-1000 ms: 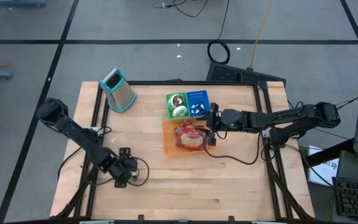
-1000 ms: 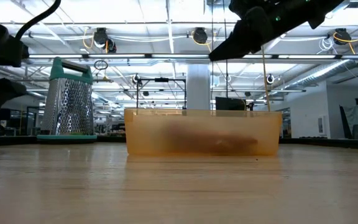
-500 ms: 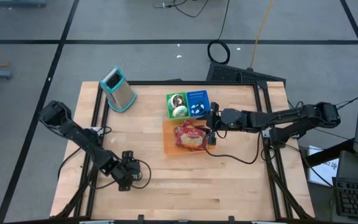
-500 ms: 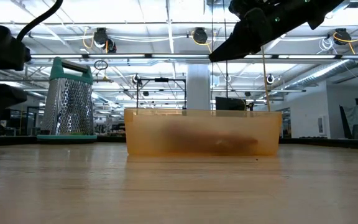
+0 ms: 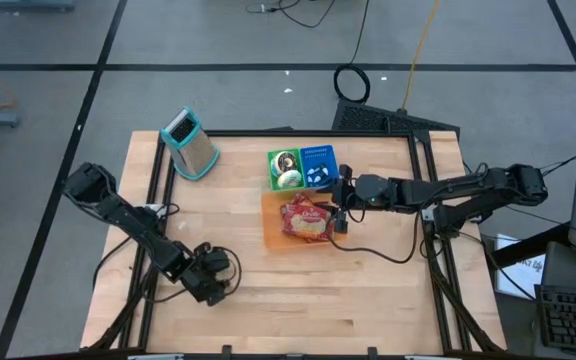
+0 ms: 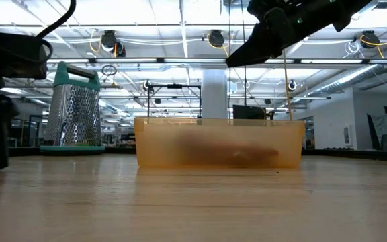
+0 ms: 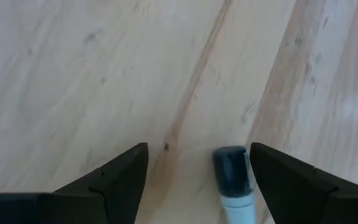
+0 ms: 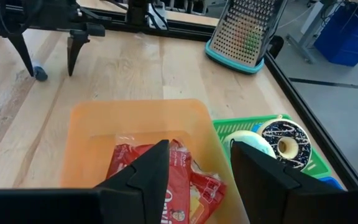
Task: Pick & Place Food Item
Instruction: Put the violet food coloring bottle into the blue bin
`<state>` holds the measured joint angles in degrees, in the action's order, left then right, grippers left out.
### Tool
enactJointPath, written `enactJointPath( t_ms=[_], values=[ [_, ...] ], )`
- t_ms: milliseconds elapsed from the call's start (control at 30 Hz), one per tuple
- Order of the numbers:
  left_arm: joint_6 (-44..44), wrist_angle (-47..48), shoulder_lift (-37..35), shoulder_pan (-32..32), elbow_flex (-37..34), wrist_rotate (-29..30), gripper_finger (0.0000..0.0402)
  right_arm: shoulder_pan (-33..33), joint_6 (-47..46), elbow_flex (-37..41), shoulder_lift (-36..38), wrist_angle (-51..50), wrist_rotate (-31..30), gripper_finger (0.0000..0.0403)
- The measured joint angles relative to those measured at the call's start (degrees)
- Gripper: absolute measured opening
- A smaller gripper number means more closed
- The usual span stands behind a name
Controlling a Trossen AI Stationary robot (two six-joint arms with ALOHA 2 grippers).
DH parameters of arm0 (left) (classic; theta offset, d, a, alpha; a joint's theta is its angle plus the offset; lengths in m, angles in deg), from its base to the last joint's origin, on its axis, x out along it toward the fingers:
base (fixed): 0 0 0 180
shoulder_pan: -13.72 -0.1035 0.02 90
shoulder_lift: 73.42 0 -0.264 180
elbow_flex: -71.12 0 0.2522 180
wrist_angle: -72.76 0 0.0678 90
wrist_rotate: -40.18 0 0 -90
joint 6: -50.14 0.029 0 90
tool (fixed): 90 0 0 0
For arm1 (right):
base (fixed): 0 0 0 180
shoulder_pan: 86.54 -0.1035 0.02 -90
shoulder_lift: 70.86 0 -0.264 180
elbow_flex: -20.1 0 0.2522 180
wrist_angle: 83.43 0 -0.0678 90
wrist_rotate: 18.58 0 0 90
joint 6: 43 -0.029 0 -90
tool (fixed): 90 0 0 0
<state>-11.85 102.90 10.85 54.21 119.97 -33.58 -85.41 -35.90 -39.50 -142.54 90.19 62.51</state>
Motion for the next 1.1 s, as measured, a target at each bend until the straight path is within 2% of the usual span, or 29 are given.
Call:
enactJointPath(
  t_ms=[233,500,767,1100],
  values=[
    [5.8,-0.7,0.0,0.3,0.0,-3.5,0.0282,0.0,-0.3,0.0,0.0,-0.9,0.0,0.0158],
    [-2.2,-0.4,-0.1,1.0,0.0,-2.6,0.0282,0.0,-0.5,0.0,0.0,-1.5,0.0,0.0156],
    [-1.1,-3.9,0.1,2.0,0.0,-2.4,0.0282,0.0,-0.4,0.0,0.0,-1.6,0.0,0.0157],
    [-4.1,-6.3,6.5,2.2,0.4,-1.3,0.0282,0.0,-0.2,0.0,0.0,-1.6,0.0,0.0157]
  ],
)
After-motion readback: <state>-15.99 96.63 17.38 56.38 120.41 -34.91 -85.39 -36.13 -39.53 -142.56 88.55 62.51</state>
